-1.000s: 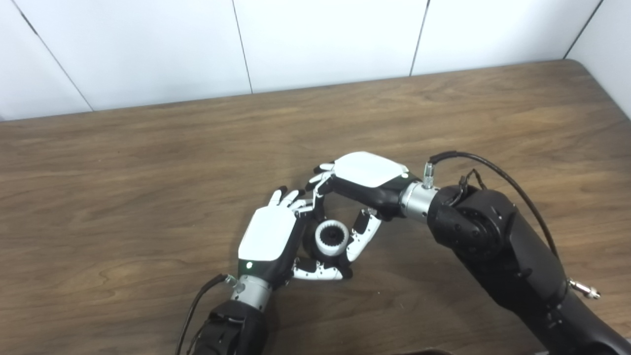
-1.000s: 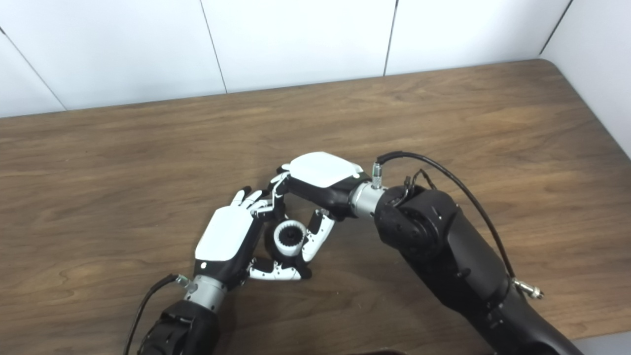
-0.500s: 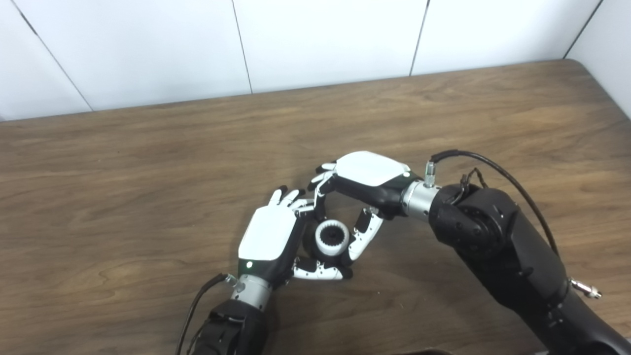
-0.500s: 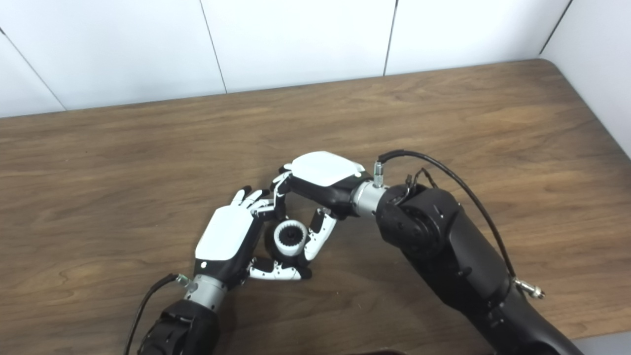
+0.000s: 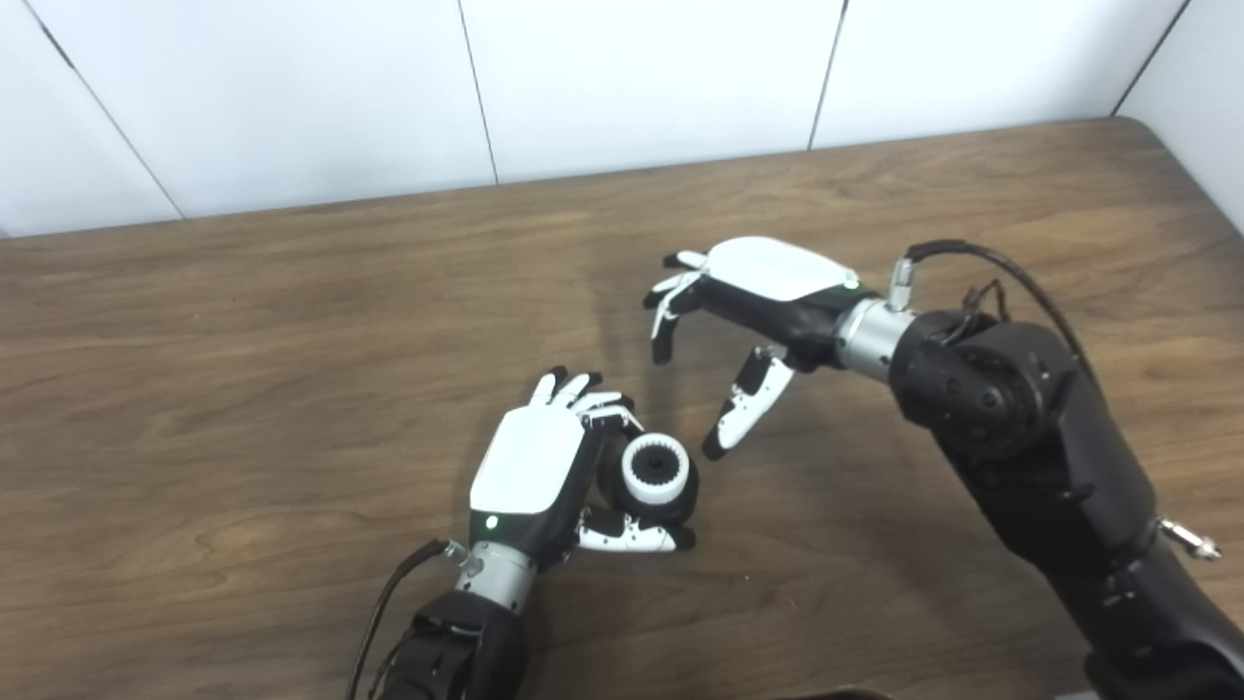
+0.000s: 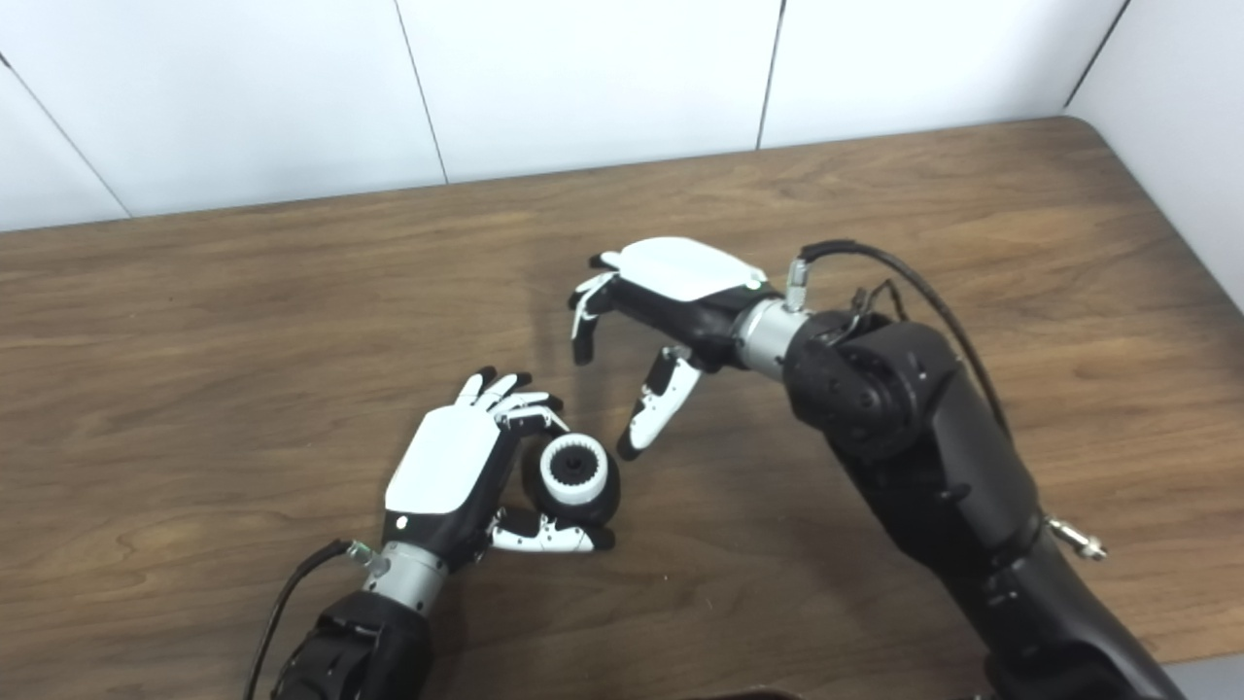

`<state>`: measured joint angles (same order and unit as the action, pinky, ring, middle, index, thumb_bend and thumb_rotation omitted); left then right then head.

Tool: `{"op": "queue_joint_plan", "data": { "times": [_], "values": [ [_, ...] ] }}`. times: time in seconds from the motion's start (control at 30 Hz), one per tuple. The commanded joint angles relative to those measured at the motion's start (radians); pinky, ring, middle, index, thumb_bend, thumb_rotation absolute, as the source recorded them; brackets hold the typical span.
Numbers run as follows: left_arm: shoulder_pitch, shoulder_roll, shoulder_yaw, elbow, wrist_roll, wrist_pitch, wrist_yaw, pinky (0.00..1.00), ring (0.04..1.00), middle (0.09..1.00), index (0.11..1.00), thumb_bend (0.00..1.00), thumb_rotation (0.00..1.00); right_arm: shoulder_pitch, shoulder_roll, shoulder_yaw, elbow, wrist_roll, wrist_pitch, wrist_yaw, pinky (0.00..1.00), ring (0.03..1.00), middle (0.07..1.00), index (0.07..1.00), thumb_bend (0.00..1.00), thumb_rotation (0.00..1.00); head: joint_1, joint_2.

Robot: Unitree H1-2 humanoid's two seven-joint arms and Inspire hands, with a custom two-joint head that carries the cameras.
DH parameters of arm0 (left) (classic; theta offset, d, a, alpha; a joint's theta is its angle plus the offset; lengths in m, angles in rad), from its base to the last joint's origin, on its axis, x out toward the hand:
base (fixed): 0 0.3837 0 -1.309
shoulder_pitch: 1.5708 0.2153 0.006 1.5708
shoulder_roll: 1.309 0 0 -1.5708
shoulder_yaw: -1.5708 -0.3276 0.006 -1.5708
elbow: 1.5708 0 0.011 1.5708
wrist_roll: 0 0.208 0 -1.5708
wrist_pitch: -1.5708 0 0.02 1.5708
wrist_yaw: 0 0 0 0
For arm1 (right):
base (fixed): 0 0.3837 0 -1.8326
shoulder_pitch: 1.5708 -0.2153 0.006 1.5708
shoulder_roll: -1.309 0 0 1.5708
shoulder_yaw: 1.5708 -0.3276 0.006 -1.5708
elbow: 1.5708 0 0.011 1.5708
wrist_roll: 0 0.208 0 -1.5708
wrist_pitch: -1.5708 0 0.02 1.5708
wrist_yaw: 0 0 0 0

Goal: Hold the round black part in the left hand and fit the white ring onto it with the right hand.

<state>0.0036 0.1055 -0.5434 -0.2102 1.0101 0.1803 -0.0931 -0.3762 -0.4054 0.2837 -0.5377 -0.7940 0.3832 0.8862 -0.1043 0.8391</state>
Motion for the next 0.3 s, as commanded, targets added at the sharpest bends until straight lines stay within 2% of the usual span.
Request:
{"op": "queue_joint_plan", "data": {
  "times": [0.0, 0.27],
  "values": [
    [0.013, 0.016, -0.013, 0.045, 0.010, 0.015, -0.062, 1.00, 0.917, 0.792, 0.482, 0.52, 0.06, -0.048, -0.022, -0.023, -0.042, 0.007, 0.001, -0.008, 0.99, 0.984, 0.863, 0.606, 0.96, 0.22, -0.002, 0.000],
    [0.013, 0.022, -0.009, 0.051, 0.007, 0.012, -0.054, 1.00, 0.916, 0.793, 0.483, 0.52, 0.06, -0.061, -0.076, -0.073, -0.034, 0.033, 0.018, -0.011, 0.97, 0.974, 0.865, 0.610, 0.96, 0.22, -0.002, -0.005]
  ]
}}
